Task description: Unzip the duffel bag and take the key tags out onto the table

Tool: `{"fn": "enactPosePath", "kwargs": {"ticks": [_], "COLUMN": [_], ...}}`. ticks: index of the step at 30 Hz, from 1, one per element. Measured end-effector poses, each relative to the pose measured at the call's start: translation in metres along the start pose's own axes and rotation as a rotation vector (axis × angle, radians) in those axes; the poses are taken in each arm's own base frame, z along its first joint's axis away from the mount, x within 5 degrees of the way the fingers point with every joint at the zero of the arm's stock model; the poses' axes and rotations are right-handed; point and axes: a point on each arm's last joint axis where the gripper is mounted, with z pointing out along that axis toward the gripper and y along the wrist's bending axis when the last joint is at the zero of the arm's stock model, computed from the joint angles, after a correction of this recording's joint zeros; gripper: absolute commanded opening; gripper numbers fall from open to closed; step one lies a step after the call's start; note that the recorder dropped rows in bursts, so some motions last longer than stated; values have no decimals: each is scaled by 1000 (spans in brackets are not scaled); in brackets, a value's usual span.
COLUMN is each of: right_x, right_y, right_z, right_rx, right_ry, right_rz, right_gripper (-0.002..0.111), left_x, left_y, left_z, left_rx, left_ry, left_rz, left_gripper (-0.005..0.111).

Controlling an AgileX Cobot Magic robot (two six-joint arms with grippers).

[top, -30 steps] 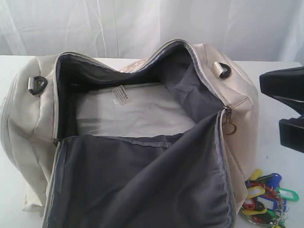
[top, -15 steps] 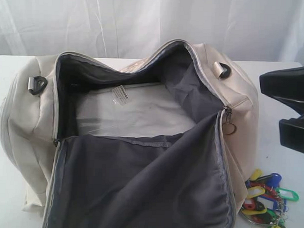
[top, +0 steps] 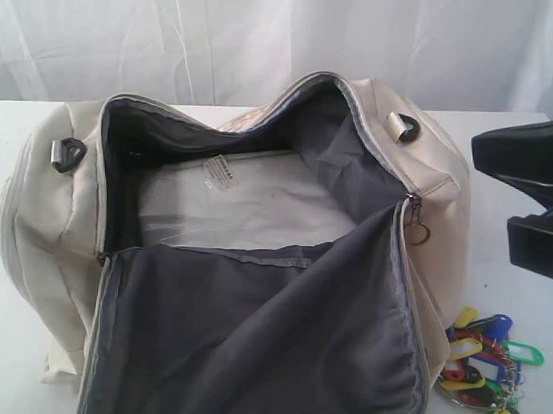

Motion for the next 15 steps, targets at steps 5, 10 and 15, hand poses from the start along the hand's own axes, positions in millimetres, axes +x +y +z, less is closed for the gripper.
{"fn": "enactPosePath", "kwargs": {"ticks": [5, 10, 15], "right_x": [0, 0, 0], "right_y": [0, 0, 0], "right_z": [0, 0, 0], "right_rx": [0, 0, 0], "right_ry": [0, 0, 2], "right_rz": [0, 0, 0], "right_gripper": [0, 0, 0], "left_x": [3, 4, 5], "left_y": [2, 3, 3], "left_z": [0, 0, 0], "left_rx": [-21, -26, -30], "left_ry": [25, 31, 37], "left_rz": [-132, -153, -125], "left_gripper": [0, 0, 0]}}
